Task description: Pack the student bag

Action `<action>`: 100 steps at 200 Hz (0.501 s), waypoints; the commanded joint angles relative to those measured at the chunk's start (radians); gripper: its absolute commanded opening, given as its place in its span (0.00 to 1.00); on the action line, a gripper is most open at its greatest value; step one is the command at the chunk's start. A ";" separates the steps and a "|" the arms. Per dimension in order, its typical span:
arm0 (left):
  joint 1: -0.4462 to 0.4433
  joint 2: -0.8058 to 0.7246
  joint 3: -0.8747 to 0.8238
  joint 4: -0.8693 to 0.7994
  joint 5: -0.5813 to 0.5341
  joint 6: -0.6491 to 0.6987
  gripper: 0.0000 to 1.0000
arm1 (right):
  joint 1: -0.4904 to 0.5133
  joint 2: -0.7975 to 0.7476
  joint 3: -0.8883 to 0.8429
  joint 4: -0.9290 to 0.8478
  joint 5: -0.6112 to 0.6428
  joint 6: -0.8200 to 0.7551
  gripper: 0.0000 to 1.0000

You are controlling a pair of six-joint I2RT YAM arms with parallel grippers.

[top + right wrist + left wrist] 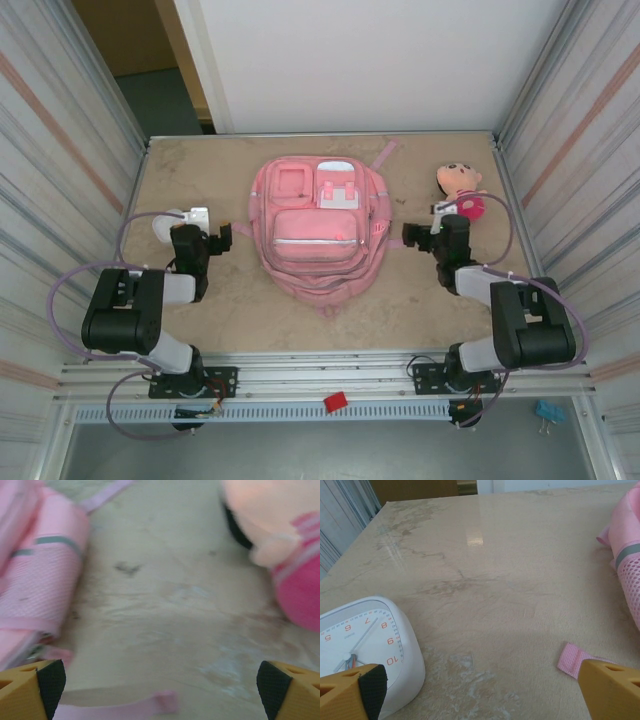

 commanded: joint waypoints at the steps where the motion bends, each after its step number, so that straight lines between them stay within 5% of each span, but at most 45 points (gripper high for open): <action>1: -0.002 -0.003 0.011 -0.001 0.002 -0.014 0.99 | 0.072 -0.016 -0.013 0.048 0.076 -0.104 0.99; 80: -0.002 -0.004 0.011 -0.002 0.003 -0.014 0.99 | -0.263 -0.029 -0.047 0.104 -0.359 0.124 0.99; 100: -0.002 -0.004 0.011 -0.001 0.002 -0.013 0.99 | -0.272 -0.034 -0.054 0.117 -0.355 0.134 0.99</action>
